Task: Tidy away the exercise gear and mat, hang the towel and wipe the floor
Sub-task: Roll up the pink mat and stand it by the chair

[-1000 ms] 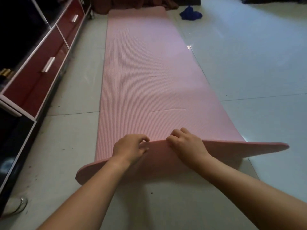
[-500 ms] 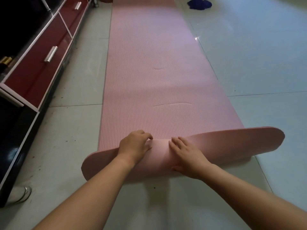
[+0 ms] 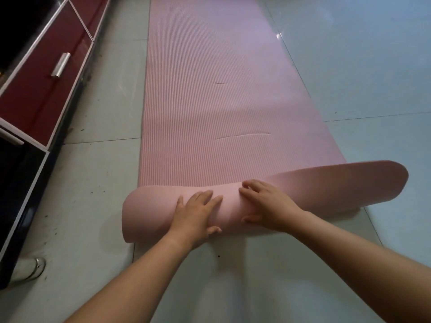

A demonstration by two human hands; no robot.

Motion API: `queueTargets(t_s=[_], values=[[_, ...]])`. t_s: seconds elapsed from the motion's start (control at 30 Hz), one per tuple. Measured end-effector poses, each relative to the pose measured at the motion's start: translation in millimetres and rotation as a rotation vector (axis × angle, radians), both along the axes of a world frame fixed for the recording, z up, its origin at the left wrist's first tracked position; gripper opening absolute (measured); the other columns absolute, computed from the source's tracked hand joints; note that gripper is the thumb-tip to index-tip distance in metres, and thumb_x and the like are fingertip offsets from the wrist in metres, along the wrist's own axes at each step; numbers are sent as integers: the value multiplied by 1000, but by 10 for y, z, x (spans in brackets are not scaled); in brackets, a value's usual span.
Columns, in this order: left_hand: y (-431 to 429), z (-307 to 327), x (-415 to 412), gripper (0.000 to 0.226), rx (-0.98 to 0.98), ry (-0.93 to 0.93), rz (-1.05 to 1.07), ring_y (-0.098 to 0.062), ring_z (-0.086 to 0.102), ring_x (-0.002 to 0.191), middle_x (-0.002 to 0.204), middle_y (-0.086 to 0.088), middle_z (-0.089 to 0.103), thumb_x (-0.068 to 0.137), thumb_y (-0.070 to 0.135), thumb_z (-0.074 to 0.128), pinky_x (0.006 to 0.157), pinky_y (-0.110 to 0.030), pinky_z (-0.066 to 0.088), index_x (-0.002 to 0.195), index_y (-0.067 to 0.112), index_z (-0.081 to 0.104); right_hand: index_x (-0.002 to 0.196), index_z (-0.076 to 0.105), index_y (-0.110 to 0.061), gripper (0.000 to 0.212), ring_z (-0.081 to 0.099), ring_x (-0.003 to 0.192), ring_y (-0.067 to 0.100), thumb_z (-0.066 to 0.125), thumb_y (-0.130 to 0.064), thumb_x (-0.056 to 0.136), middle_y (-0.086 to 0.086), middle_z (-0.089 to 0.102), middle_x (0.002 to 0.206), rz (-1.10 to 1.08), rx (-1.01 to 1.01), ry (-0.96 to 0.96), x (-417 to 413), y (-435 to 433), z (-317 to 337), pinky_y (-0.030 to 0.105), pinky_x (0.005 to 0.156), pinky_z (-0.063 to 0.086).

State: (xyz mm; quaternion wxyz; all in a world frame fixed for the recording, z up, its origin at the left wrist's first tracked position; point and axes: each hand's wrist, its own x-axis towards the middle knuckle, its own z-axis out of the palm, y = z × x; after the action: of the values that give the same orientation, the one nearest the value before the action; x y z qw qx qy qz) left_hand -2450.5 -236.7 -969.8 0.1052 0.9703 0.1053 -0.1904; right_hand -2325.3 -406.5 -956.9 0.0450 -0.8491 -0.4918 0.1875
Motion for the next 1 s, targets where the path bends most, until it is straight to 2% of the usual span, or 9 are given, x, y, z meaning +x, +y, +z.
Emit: queueTargets(t_s=[0.13, 0.23, 0.3, 0.4, 0.47, 0.53, 0.6, 0.83, 1.0], values=[[12, -55, 51, 72, -52, -32, -10, -15, 26, 137, 150, 9, 26, 82, 47, 60, 112, -47, 23, 143, 37, 22, 139, 43, -16, 70, 28, 139, 22, 69, -42, 79, 5, 35, 149, -3, 53, 27, 17, -190, -36, 32, 113, 21], [41, -78, 51, 67, -61, -68, -7, -17, 33, 132, 146, 11, 32, 84, 45, 60, 108, -46, 28, 141, 35, 26, 133, 50, -14, 76, 41, 132, 28, 79, -39, 68, 8, 46, 141, 36, 20, -3, 145, -433, -65, 40, 107, 32], [48, -89, 37, 65, -66, -83, 5, -17, 37, 129, 144, 11, 36, 84, 44, 58, 106, -44, 30, 141, 35, 27, 129, 54, -12, 83, 51, 123, 32, 84, -44, 58, 11, 53, 134, 56, -31, -38, 207, -572, -64, 47, 97, 43], [47, -76, 34, 62, -68, -100, 3, -18, 39, 125, 141, 11, 39, 85, 44, 57, 103, -40, 33, 140, 36, 29, 123, 58, -11, 86, 58, 114, 33, 86, -47, 51, 13, 58, 128, 63, -59, -139, 220, -672, -2, 45, 90, 47], [26, -45, 43, 61, -63, -110, 0, -19, 41, 123, 140, 10, 41, 85, 45, 57, 102, -39, 34, 139, 36, 30, 131, 51, -11, 87, 50, 123, 35, 83, -46, 58, 14, 50, 137, 102, -134, -163, 204, -658, 68, 44, 99, 41], [30, -3, 65, 60, -45, -104, -2, -20, 42, 122, 139, 9, 42, 85, 44, 57, 101, -38, 34, 138, 35, 31, 144, 28, -13, 87, 25, 139, 30, 69, -47, 76, 11, 24, 153, 128, -148, -150, 184, -609, 59, 39, 113, 20], [18, 48, 92, 58, -36, -81, 6, -21, 43, 121, 138, 8, 43, 85, 42, 57, 100, -38, 35, 138, 35, 33, 147, 17, -14, 84, 14, 141, 25, 59, -49, 83, 6, 13, 155, 122, -190, -105, 175, -560, 26, 35, 114, 11], [145, 152, 142, 52, -49, -41, -16, -23, 49, 117, 132, 5, 51, 86, 38, 57, 94, -38, 41, 135, 33, 39, 138, 36, -19, 68, 40, 126, 22, 64, -41, 80, 1, 40, 142, 76, -103, 48, 293, -462, -22, 32, 103, 34], [440, 281, 167, 51, -105, -17, -122, -22, 52, 116, 130, 1, 54, 86, 35, 59, 91, -30, 42, 134, 29, 43, 134, 46, -20, 64, 51, 115, 21, 68, -38, 77, 1, 53, 131, 9, 53, 113, 291, -398, 60, 25, 91, 37]])
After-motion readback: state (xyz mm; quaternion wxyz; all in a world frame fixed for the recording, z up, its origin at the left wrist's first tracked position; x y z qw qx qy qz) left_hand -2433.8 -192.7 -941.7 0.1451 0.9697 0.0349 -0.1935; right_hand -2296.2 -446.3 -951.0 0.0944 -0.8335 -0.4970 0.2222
